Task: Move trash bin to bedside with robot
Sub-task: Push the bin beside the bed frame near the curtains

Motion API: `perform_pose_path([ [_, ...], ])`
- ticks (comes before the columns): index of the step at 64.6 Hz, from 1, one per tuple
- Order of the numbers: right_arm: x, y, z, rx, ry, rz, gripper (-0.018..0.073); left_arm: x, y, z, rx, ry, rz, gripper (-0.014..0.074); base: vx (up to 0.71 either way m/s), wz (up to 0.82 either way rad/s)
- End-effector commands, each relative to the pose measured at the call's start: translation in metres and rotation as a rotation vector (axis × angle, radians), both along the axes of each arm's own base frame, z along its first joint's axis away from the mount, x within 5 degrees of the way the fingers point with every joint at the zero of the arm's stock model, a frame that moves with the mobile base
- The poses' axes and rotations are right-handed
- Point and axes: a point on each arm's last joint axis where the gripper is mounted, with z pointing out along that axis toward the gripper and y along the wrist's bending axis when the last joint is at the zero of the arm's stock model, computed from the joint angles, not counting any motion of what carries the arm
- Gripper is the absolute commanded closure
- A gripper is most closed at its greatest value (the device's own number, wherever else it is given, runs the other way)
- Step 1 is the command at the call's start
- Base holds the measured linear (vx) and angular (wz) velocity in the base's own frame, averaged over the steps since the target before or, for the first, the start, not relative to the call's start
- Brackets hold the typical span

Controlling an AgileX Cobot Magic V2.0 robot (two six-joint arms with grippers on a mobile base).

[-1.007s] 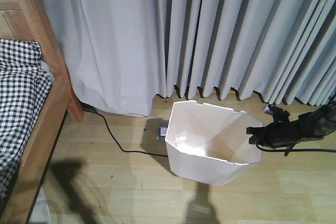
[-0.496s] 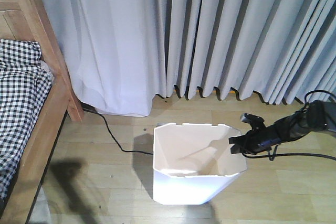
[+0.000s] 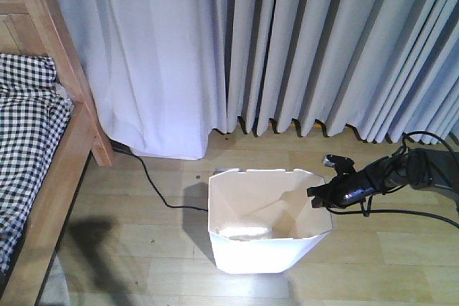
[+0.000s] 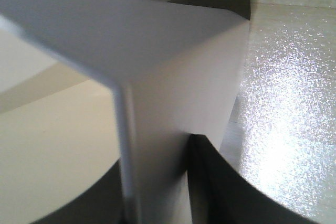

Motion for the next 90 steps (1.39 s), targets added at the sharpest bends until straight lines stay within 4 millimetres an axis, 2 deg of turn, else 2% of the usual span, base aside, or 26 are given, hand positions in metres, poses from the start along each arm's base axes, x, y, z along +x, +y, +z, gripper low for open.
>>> perform_pose_path([
  [1,0.030,0.005,0.041,0.116,-0.049,-0.023,0.0492,0.003,0.000,0.004,-0.006,-0.052,-0.002,0.0603,0.00,0.00],
  [25,0.032,0.007,0.024,0.144,-0.036,-0.040,0.0452,0.003,0.000,0.004,-0.006,-0.052,-0.002,0.0603,0.00,0.00],
  [52,0.033,0.004,0.022,0.104,-0.049,-0.036,0.0305,0.003,0.000,0.004,-0.006,-0.052,-0.002,0.0603,0.00,0.00],
  [71,0.032,0.004,0.022,0.105,-0.047,-0.033,0.0255,0.003,0.000,0.004,-0.006,-0.052,-0.002,0.0603,0.00,0.00],
  [90,0.033,0.003,0.022,0.097,-0.051,-0.033,0.0137,0.003,0.000,0.004,-0.006,-0.052,-0.002,0.0603,0.00,0.00],
])
